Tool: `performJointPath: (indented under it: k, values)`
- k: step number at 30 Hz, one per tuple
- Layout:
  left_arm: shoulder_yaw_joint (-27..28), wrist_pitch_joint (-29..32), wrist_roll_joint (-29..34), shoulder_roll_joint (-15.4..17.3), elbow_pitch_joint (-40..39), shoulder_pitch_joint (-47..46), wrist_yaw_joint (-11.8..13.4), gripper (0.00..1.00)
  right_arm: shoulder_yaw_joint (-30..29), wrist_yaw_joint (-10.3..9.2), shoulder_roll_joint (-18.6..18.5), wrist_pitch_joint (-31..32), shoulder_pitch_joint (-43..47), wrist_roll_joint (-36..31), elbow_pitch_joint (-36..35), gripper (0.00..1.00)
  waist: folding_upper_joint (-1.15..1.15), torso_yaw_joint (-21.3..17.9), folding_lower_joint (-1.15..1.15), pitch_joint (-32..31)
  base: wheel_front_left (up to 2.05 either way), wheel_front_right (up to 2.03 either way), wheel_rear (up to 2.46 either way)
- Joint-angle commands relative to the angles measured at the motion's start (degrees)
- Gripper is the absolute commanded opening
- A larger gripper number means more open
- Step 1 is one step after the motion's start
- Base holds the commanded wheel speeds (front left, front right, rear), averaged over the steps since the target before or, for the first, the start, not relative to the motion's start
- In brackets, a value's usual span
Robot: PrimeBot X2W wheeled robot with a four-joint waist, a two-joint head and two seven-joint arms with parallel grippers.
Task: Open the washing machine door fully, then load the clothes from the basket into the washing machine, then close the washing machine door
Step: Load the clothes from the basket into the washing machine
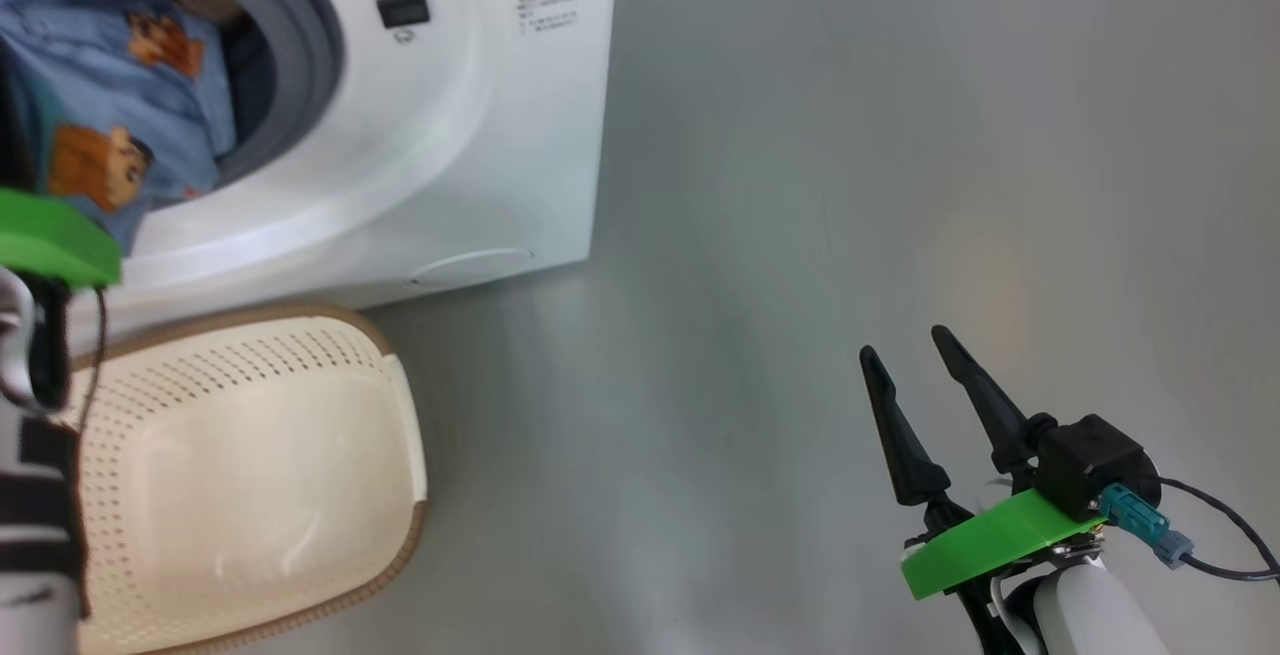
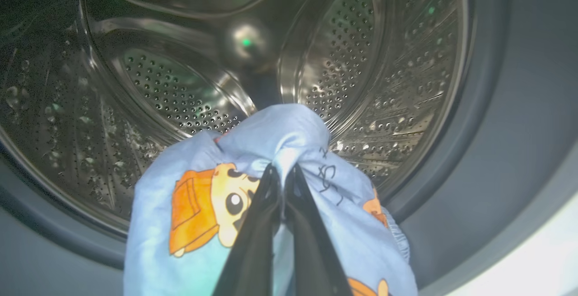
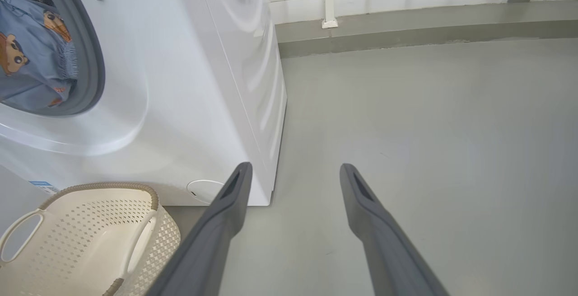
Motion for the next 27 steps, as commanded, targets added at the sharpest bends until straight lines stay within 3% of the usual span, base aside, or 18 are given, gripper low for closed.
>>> performJointPath:
  k: [1,9,17,27]
  values:
    - [1.1,0.3,0.0,3.5,-0.3,-2.5,-0.3,0.0,1.3,0.09,0.3,-0.7,-0.6,0.7,-1.5,1.0,0.0,-1.6,0.0,2.9,0.0,0.0,0.0]
    - [-0.5,2.8,-0.1,5.8,5.3,-12.0,-0.6,0.0,0.8,0.09,0.6,-0.7,-1.4,1.7,-2.8,1.0,0.0,-2.6,0.0,9.4,0.0,0.0,0.0]
    - [-1.6,1.6,0.5,7.6,9.4,-18.8,-0.5,0.0,0.9,0.09,0.7,-0.7,-2.3,3.1,-3.8,1.0,0.0,-3.4,0.0,14.5,0.0,0.0,0.0]
    - [-2.8,-2.4,3.4,9.5,6.2,-23.6,2.8,0.0,1.4,0.09,0.7,-0.7,-2.6,4.2,-4.1,1.0,0.0,-3.7,0.0,17.0,0.0,0.0,0.0]
